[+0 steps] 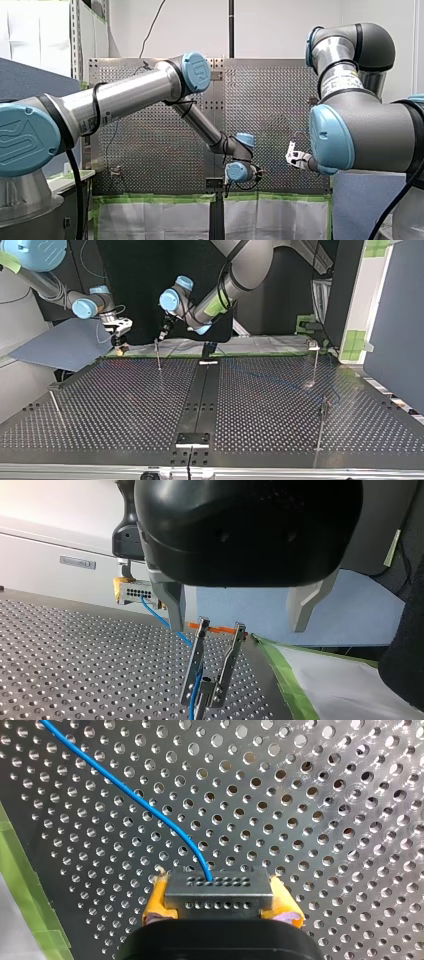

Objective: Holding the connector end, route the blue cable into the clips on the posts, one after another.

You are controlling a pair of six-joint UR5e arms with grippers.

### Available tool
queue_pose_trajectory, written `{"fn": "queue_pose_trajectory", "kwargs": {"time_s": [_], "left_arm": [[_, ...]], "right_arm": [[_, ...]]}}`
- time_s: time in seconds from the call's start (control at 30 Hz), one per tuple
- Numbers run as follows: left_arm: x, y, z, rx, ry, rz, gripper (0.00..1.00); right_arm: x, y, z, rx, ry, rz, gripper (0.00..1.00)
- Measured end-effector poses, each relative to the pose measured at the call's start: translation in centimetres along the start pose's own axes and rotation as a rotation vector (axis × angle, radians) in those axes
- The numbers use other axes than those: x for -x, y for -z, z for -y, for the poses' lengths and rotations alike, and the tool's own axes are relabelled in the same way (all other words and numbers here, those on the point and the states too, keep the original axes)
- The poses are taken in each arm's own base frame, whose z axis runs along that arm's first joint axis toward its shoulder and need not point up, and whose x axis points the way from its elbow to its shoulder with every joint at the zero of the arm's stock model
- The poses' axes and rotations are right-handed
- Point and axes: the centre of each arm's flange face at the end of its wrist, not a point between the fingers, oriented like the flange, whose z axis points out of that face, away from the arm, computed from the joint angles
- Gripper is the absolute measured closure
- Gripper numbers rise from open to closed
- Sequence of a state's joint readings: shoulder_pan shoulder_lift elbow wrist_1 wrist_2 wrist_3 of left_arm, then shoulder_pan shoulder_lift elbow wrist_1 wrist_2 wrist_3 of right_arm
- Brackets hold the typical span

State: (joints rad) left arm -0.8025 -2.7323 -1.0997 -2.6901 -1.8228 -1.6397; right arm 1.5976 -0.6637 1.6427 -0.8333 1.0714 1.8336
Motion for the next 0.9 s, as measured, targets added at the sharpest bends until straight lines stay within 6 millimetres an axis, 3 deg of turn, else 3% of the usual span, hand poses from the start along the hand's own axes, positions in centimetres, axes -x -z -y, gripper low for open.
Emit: {"fn": "queue_pose_trajectory", "kwargs": {"time_s": [0.67,0.9], "left_arm": [[0.2,0.2,-0.2,0.022,-0.001,-0.005,0.0],[1.9,1.0,-0.5,0.027,0.005,0.022,0.0]], "right_arm": [[0.0,0.0,0.0,0.0,-0.002,0.004,1.0],[0.0,0.0,0.0,0.0,-0.001,0.002,1.0]]}}
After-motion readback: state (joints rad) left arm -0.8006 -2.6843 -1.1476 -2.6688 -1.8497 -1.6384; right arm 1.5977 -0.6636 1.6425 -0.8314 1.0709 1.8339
